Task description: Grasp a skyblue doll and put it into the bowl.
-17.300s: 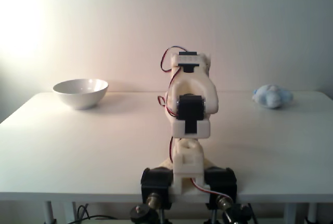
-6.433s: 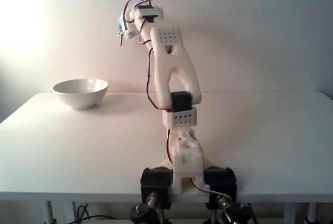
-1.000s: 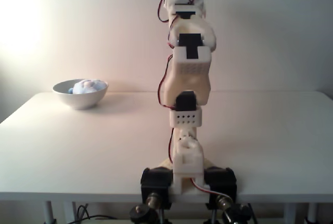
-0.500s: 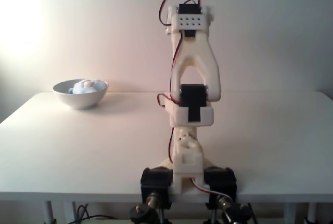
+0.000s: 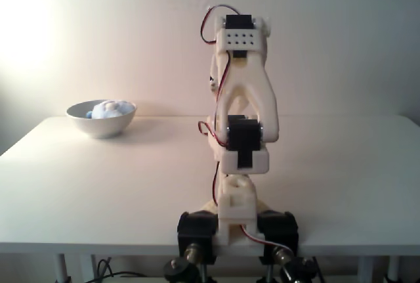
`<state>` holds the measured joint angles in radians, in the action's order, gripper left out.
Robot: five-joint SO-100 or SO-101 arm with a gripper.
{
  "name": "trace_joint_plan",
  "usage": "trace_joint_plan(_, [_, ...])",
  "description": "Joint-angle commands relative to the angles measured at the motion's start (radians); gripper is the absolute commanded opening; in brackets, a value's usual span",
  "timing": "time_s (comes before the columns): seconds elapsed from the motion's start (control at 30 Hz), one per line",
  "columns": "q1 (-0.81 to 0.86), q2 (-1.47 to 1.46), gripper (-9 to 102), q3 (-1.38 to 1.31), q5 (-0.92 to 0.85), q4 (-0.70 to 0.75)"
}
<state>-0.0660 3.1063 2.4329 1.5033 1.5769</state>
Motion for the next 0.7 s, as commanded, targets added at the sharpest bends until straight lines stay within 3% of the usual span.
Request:
trace_joint_plan(0.0, [0.002,0.305,6,0.06,-0.003,0.005])
trace_joint_plan(0.37, [-0.011,0.305,6,0.253,-0.003,-0.029])
trace_joint_plan(0.67, [-0.006,0.305,6,0.583,-0.003,-0.396])
